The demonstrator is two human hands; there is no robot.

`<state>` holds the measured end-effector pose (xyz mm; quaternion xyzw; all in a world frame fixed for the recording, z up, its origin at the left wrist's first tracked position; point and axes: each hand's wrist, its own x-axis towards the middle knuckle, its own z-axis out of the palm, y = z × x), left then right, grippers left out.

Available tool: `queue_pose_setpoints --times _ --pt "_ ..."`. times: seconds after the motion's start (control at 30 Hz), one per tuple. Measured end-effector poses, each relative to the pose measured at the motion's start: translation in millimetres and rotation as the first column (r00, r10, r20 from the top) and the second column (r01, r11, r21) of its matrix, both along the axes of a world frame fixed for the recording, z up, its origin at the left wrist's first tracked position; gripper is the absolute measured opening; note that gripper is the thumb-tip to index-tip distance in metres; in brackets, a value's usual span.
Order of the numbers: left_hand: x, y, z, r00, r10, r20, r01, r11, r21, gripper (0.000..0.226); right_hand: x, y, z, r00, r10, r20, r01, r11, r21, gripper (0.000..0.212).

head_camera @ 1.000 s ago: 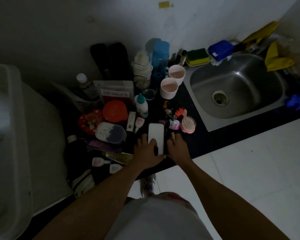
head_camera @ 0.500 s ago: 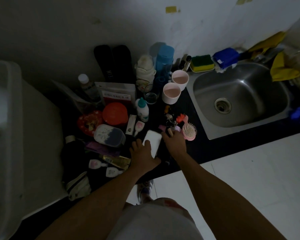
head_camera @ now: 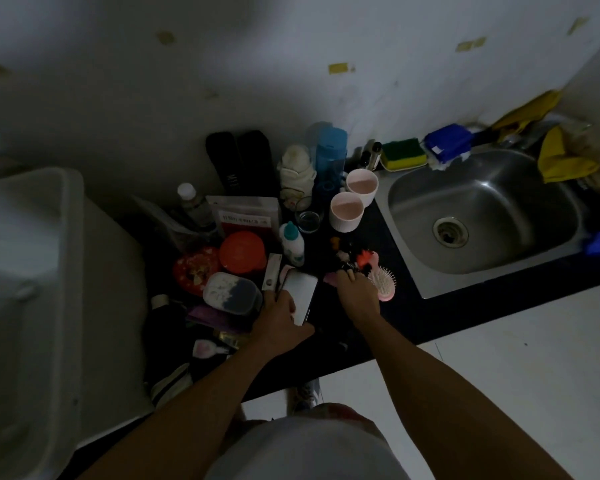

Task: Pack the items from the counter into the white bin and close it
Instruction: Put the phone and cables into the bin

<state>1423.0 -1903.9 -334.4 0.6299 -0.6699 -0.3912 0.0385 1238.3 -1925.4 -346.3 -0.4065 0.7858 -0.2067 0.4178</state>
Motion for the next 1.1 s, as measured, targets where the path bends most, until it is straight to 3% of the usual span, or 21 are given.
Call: queue_pose_setpoints --times 0.13,0.27,0.37,0.67,0.9,1.0,1.1 --pt "-4.2 -3.1 6.5 0.999 0.013 0.037 -0.01 0.996 -0.088 0.05 -1.1 4.8 9.0 0.991 0.017 -0.13 -0.041 0.981 -0.191 0.026" --pt "-2.4 -8.4 17.7 0.999 -0.003 0.036 0.009 0.988 -0.157 0.051 0.5 8.1 20.2 0.986 -0.146 0.08 0.163 0.947 -0.278 0.028" --pt "6.1 -12.5 27.2 0.999 -0.023 0.025 0.028 0.978 -0.205 0.05 2.7 10.8 24.8 0.968 -0.178 0.177 0.226 0.925 -0.305 0.025" --pt "25.4 -17.9 52.1 0.993 -0.087 0.084 0.106 0.962 -0.251 0.049 19.5 8.1 46.9 0.941 -0.202 0.269 0.291 0.891 -0.347 0.025" --pt "44.3 -6.2 69.3 0.99 -0.066 0.128 0.114 0.903 -0.415 0.045 38.1 1.5 89.1 0.888 -0.155 0.432 0.335 0.862 -0.38 0.042" --pt "59.2 -7.3 84.0 0.994 -0.027 0.109 0.075 0.878 -0.473 0.044 48.9 -2.8 105.0 0.837 -0.158 0.524 0.382 0.854 -0.352 0.02" --pt "73.7 -11.1 101.0 0.999 -0.003 0.048 0.027 0.87 -0.492 0.048 64.7 -7.3 122.8 0.797 -0.129 0.59 0.398 0.848 -0.351 0.017"
